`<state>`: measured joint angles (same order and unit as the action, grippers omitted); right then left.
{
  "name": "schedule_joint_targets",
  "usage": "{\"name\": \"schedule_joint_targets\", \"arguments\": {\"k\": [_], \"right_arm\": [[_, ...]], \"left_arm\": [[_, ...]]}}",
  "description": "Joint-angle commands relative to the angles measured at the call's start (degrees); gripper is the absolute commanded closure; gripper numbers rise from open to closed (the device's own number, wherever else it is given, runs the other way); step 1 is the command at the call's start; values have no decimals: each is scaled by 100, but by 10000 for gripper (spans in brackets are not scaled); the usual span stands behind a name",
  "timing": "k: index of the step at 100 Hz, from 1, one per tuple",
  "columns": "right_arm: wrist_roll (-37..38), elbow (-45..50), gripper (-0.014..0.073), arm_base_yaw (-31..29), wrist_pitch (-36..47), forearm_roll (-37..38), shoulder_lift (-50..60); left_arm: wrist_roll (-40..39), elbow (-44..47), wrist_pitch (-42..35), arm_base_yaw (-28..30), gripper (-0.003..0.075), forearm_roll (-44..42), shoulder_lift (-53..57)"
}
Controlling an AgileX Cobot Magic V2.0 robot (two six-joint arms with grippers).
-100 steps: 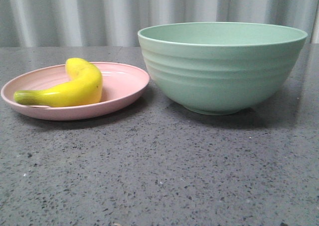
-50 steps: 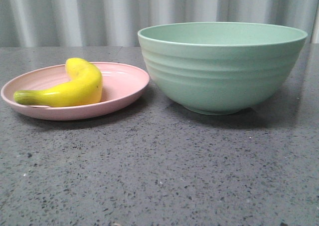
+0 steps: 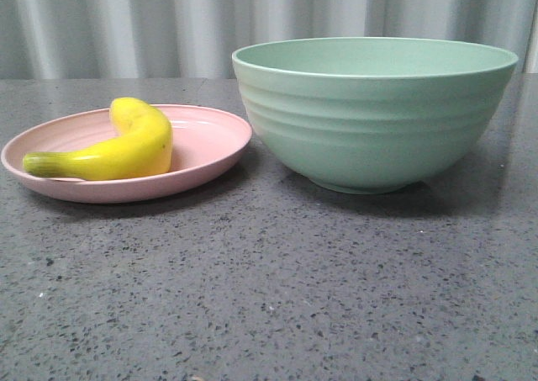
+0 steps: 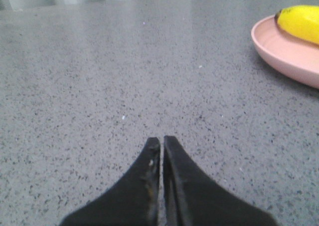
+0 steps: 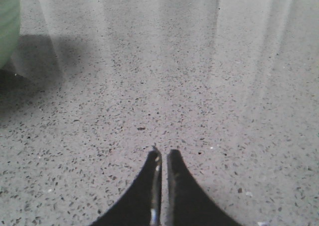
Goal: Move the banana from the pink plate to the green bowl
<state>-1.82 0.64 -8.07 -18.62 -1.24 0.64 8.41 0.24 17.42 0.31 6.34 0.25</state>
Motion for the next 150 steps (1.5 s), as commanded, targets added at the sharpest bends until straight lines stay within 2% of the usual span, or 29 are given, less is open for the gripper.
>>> {"name": "schedule_joint_targets", "arguments": {"k": [1,15,49,67,103,150], "right_arm": [[19,126,657,-29,65,73,94],[19,126,657,-29,358,189,94],[19,126,657,-29,414,296,94],[19,126,657,-29,503,296,94],[19,126,657,-29,1990,247,94],[19,126,657,-29,2101,235,94]], "left_arm": [[-24,53,-649,-27,741,14,159],[-24,53,-800,-27,741,14,159],[-24,53,-1080,-27,741,91,159],[-24,53,-1742,-27,741,826,159],[-24,53,-1697,-27,741,826,159],[-24,53,-1742,-27,741,826,159]]}}
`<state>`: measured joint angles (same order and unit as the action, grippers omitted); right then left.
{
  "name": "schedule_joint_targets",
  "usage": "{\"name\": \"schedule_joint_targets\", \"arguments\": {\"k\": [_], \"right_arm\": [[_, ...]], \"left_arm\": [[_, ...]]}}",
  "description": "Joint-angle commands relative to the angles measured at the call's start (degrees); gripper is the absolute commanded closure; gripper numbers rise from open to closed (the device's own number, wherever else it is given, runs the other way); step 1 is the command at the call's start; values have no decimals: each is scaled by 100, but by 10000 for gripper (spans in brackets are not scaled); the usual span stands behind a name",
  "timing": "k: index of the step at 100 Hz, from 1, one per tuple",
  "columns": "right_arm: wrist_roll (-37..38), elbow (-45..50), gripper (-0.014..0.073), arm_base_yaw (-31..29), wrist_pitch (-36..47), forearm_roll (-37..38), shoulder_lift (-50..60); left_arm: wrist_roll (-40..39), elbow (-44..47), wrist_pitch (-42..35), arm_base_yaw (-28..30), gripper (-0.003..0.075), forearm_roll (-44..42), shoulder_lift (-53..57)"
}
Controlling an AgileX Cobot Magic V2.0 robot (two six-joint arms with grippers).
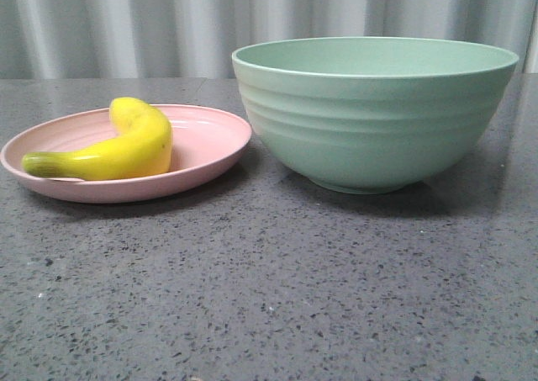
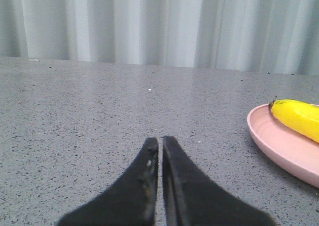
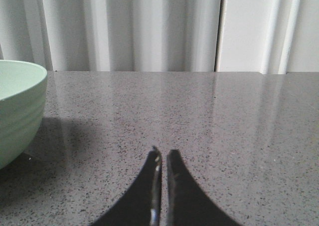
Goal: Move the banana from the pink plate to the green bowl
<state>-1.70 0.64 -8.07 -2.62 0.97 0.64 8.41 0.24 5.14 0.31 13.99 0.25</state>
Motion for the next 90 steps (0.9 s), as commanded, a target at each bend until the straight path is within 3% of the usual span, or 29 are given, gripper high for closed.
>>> {"name": "schedule_joint_targets", "arguments": {"k": [1,23,36,90], "right_arm": [[7,126,657,-29,501,-2,94],[7,19,657,-29,457,-97,94],[7,-143,657,-29,262,-577,94],[7,-1731,655,-29,-1707,-767,-811]], "left_arm": [[-24,53,-514,-27,741,61,159],[-24,-66,-618,-27,741,419,159],[-24,-307,-565,-27,741,487,159],[8,-1546,-263,-27,741,-123,-842]]}}
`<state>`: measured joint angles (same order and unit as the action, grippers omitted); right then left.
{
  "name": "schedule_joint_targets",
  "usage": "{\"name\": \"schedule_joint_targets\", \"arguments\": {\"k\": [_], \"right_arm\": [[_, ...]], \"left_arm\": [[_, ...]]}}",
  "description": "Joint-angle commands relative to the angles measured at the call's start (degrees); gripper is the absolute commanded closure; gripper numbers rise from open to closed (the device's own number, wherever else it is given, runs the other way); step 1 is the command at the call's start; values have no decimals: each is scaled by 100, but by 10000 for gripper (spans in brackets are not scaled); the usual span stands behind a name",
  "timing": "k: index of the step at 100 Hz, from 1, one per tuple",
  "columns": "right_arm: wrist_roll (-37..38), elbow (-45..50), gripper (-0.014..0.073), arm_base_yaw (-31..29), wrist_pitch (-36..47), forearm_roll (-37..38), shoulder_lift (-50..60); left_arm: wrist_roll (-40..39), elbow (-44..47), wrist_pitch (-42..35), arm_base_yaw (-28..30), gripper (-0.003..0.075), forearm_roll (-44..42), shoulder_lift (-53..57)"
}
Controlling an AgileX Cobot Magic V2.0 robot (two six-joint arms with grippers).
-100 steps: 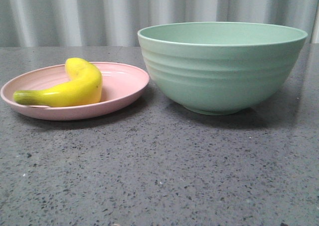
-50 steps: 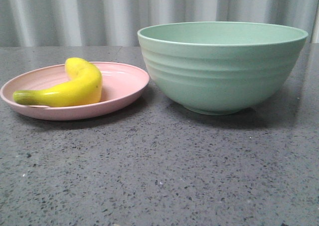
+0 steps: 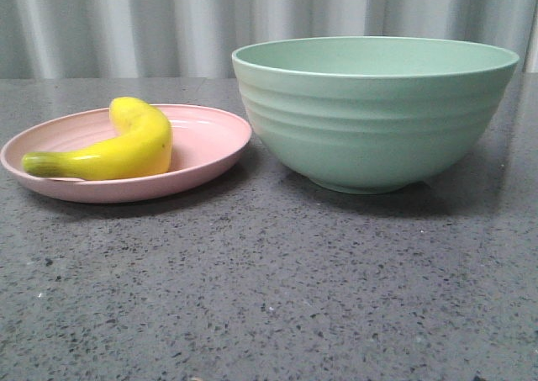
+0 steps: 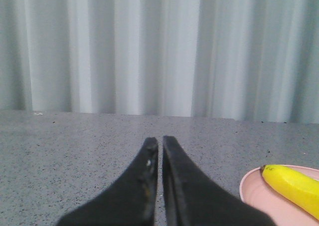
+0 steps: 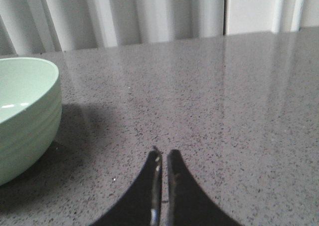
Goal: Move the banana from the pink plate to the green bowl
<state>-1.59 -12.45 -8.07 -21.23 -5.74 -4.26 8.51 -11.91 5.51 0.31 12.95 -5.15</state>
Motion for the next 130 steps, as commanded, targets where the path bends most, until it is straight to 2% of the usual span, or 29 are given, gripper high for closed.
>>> {"name": "schedule_joint_targets", "arguments": {"k": [1,26,38,45,53,60,67,79,93,130], "right_arm": [[-4,-467,655,-29,117,-113,-342],[-4,-934,655,-5,-92,-750,-878],[-4,-894,655,-5,-71,-751,-878],[-4,-885,655,-5,-135,-751,-878],[-4,-885,655,-5,-148,-751,-878],[-4,-885,655,-5,-148,-751,-878],[-4,-885,655,-5,-159,-751,-878],[-4,-885,655,-5,-167,-741,-878],[-4,-885,655,-5,-182,-741,-878],[-4,-882,655,-5,-195,-692,-878]], "left_arm": [[-2,-352,-300,-27,741,-18,-315],[-2,-408,-396,-27,741,-18,-513],[-2,-408,-396,-27,727,-18,-513],[-2,-408,-396,-27,641,-6,-513],[-2,-408,-396,-27,461,-6,-513],[-2,-367,-551,-27,336,10,-513],[-2,-334,-617,-31,282,10,-513],[-2,-404,-551,-89,279,10,-513],[21,-716,-105,-260,279,-4,-673],[25,-1876,724,-1148,281,-4,-2093]]}}
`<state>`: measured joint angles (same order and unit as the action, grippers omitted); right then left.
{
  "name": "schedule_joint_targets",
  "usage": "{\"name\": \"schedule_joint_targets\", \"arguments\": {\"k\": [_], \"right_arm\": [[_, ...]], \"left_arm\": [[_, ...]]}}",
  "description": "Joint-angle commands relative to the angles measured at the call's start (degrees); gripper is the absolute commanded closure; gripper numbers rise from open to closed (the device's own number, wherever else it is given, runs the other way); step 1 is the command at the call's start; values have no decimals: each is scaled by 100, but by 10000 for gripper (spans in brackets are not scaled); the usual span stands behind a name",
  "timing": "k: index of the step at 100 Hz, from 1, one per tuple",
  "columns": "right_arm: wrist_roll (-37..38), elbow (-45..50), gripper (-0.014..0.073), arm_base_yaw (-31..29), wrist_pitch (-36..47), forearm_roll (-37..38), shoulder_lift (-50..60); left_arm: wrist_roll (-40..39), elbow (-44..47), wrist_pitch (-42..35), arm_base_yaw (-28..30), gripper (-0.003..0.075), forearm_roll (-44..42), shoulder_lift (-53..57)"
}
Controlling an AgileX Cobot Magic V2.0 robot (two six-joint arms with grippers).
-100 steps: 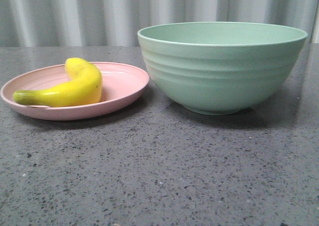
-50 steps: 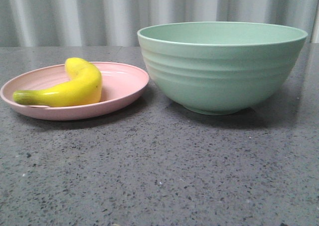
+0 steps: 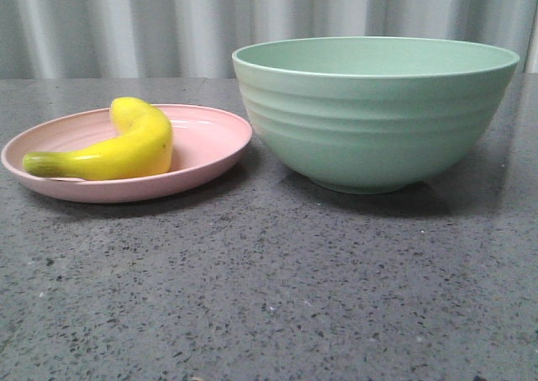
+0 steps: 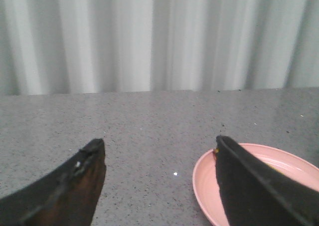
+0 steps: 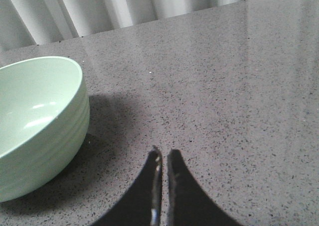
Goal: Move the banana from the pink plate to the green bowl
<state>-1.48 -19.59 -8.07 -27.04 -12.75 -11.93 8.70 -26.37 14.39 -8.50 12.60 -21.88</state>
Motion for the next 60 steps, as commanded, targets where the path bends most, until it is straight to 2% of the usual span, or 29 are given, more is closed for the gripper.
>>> {"name": "schedule_joint_targets", "arguments": {"k": [1,22,60], "right_arm": [[-15,-168,655,-5,385,9,-112],[-15,-168,655,-5,385,9,-112],[-15,-168,655,-5,344,9,-112]], "left_arm": [[6,-451,-126,-291,281,31,-488],[6,-1068,528,-1089,281,80,-1589],[6,-1790,564,-2650,281,354,-3463]]}}
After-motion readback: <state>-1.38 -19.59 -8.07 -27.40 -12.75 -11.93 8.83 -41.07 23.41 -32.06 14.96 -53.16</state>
